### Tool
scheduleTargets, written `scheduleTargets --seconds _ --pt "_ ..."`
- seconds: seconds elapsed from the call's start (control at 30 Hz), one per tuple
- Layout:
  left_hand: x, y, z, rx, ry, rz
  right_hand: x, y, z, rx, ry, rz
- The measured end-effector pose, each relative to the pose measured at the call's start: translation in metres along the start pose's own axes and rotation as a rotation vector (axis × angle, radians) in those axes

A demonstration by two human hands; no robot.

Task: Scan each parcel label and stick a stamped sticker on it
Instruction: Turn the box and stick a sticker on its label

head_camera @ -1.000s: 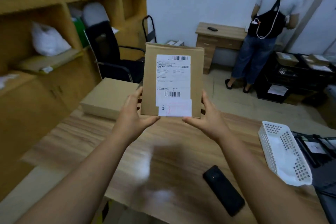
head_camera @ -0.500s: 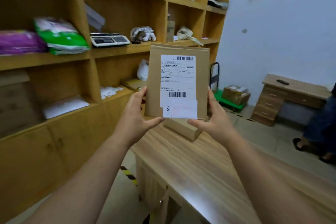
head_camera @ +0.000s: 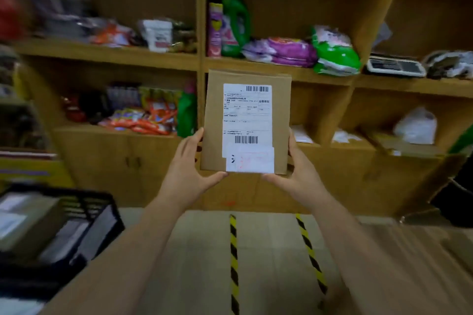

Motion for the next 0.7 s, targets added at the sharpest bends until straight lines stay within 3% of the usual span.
scheduleTargets --seconds 0.17,0.37,0.7 --pt "0.016 0.105 0.104 -0.149 0.211 -0.219 -0.083 -0.144 0.056 -0.071 0.12 0.248" --pt "0.03 0.199 0.178 -0.239 0.38 -0.451 -0.156 -0.279 0.132 -0.266 0.365 0.491" --pt "0.046 0.258 0.259 -0.322 0.562 -0.696 -0.226 -0.434 0.197 -0.28 0.513 0.846"
Point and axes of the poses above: each hand's wrist, its own x-axis away from the middle knuckle, its own y-axis out of the back of the hand, z = x × y, the point moved 8 cm from there along -x, towards the middle knuckle, and after that the axes turned 5 degrees about x, right-handed, at the moved point
